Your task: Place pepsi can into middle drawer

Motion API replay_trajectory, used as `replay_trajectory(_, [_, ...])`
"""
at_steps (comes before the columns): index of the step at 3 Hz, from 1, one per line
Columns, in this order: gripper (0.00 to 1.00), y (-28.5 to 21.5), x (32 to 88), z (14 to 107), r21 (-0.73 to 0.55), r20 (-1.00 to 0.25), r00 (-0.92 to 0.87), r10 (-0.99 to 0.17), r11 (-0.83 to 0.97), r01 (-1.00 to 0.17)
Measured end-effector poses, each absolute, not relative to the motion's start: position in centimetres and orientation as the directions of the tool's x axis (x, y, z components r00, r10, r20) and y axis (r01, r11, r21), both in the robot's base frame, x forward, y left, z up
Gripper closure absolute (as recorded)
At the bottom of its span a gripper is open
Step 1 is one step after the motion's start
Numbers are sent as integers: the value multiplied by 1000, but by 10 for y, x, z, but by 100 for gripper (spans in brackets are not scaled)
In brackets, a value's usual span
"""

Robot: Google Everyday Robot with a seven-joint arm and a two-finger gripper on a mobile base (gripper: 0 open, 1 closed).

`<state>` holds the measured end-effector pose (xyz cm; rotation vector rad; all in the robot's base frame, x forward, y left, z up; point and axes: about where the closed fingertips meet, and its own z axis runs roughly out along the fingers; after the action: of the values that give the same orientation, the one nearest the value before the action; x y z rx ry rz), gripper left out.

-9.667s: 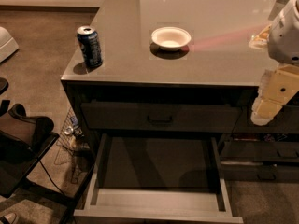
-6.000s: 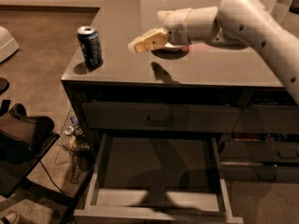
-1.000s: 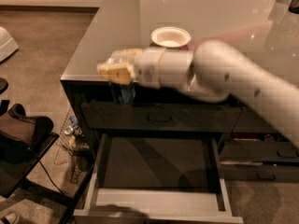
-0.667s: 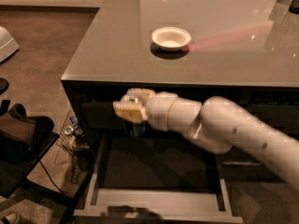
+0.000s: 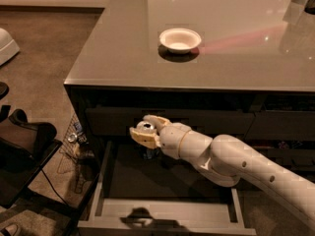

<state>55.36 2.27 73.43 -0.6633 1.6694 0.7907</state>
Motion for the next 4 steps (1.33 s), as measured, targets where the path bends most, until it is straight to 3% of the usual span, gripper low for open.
replay_trajectory(2, [100,56,540,676,191,-961,-271,-53,584,-789])
replay_trajectory(4, [100,46,553,570,212,-972,-233,22,508,-835])
